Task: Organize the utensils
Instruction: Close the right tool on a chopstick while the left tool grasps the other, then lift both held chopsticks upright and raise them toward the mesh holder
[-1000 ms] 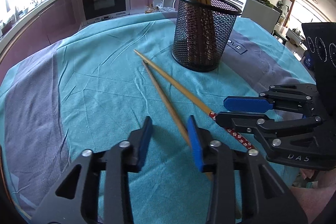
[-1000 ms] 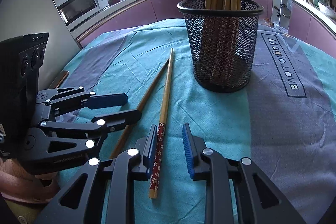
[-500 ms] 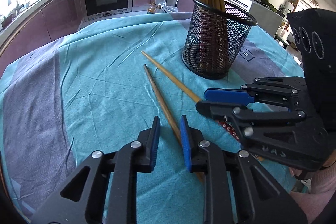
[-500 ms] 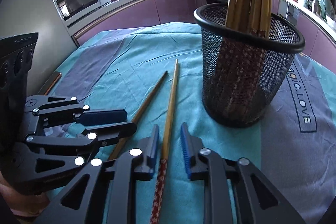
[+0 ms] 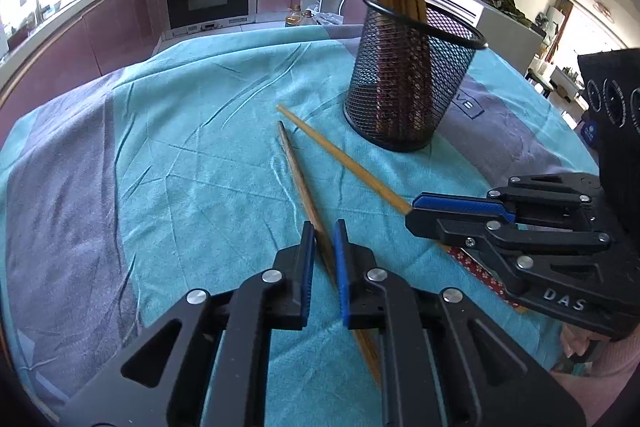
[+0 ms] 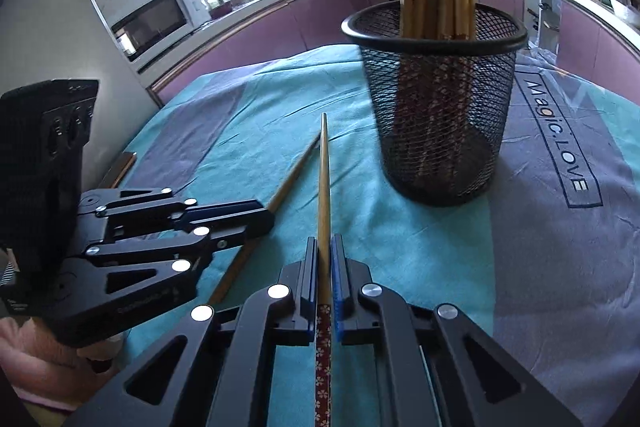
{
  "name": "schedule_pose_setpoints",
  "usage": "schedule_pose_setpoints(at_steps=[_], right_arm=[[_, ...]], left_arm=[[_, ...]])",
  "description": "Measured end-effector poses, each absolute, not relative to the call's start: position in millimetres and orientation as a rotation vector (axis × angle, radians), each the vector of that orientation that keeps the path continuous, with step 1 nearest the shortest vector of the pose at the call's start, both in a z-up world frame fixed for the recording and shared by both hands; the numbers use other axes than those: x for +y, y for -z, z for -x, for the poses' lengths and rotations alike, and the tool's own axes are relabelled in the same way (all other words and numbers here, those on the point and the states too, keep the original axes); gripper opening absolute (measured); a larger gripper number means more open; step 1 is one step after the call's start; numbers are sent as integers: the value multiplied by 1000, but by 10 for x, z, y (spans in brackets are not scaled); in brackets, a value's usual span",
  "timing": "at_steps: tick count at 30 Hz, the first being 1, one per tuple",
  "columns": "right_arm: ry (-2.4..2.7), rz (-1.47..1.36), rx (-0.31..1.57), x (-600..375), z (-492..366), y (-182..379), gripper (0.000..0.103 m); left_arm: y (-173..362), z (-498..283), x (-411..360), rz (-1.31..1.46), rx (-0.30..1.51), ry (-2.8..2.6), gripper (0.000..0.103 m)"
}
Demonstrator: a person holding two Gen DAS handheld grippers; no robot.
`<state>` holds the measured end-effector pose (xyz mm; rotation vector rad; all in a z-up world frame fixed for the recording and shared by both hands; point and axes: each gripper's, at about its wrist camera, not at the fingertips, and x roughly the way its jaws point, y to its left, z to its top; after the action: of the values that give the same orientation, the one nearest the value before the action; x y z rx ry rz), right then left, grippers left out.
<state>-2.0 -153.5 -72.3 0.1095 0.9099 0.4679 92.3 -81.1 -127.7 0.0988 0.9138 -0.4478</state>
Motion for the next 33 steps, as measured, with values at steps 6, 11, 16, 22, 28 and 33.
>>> schedule_pose_setpoints(at_steps=[6,11,16,22,28,33], right_arm=[[-470,-87,918,-1482,22,724,6],[-452,-47,927,-1385,-22,773,8],[-445,-23,920,-1334,-48,798,8],[-439,-32,916,-1346,-60,805,6],[-446,-66,901,-1432,-36,752,6],[-460,-90,882,-1496,8,692,6]], left_arm=[[1292,-894,-845,-122,917,439,16],[1305,-914,-842,-119,924,439,13],[1306,-927,-848,-113,927,434,12],[1303,-938,-855,-103,931,430,10],[1280,-904,-859,-100,925,430,8],[1227,-852,-858,-105,907,428,8]])
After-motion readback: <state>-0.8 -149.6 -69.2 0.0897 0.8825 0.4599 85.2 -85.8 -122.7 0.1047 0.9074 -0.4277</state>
